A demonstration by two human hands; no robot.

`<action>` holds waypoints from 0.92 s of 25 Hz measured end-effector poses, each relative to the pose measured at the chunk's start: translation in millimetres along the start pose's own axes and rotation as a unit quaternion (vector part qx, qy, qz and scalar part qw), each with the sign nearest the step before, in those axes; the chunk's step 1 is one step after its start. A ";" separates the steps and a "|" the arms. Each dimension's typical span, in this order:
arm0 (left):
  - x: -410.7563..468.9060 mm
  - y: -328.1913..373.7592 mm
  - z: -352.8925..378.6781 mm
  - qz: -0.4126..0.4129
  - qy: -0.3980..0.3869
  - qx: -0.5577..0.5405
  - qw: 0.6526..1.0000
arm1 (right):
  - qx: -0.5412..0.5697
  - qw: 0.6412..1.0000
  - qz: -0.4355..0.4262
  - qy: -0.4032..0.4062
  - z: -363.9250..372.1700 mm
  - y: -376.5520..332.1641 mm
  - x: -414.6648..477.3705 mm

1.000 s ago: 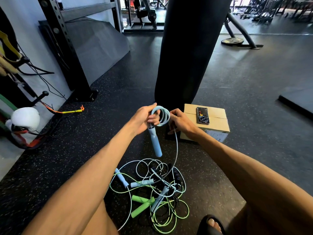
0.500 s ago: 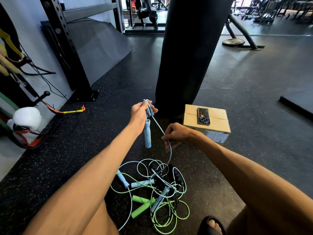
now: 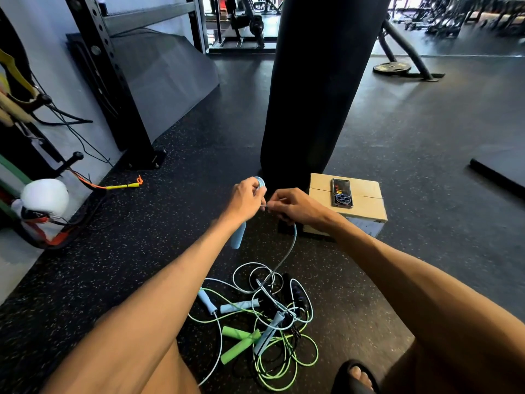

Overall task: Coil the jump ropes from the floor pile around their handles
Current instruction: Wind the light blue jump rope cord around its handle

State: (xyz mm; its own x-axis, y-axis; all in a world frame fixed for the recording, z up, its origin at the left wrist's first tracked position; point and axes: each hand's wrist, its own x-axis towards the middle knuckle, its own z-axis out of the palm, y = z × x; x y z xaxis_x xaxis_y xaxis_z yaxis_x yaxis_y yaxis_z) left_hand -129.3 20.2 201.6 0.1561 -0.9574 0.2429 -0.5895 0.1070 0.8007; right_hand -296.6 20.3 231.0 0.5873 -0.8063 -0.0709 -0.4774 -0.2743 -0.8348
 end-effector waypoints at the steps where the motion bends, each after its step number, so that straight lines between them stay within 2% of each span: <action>1: -1.8 1.2 0.7 0.001 -0.024 0.032 0.999 | 0.007 1.000 -0.009 0.011 -2.4 -2.2 -1.1; 4: -0.3 0.7 -2.2 -0.021 -0.088 0.100 0.991 | 0.012 0.997 -0.011 0.071 -7.8 -3.0 -2.1; 6: 0.3 -0.8 -3.3 -0.041 -0.132 0.094 0.986 | 0.032 0.992 -0.005 0.122 -11.2 0.6 0.6; 10: -3.9 4.3 0.0 -0.081 -0.232 -0.059 0.967 | 0.095 0.982 0.014 0.160 -14.6 8.1 4.9; 14: -5.0 10.1 -5.3 -0.126 -0.264 -0.201 0.935 | 0.113 0.979 0.022 0.170 -13.5 14.0 8.0; 19: -4.5 24.8 -15.7 -0.173 -0.273 -0.408 0.854 | 0.145 0.975 0.052 0.161 -11.0 21.6 10.9; 23: -1.3 29.0 -19.5 -0.191 -0.230 -0.534 0.791 | 0.177 0.974 0.093 0.103 -6.6 23.9 6.6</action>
State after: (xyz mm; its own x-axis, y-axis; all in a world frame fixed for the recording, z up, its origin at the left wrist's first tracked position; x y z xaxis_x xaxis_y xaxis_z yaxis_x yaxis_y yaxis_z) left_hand -131.0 29.8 235.2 -0.2884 -0.9444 -0.1578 0.4741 -0.2840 0.8334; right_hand -308.5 5.0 214.1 0.3515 -0.9228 -0.1577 -0.2867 0.0543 -0.9565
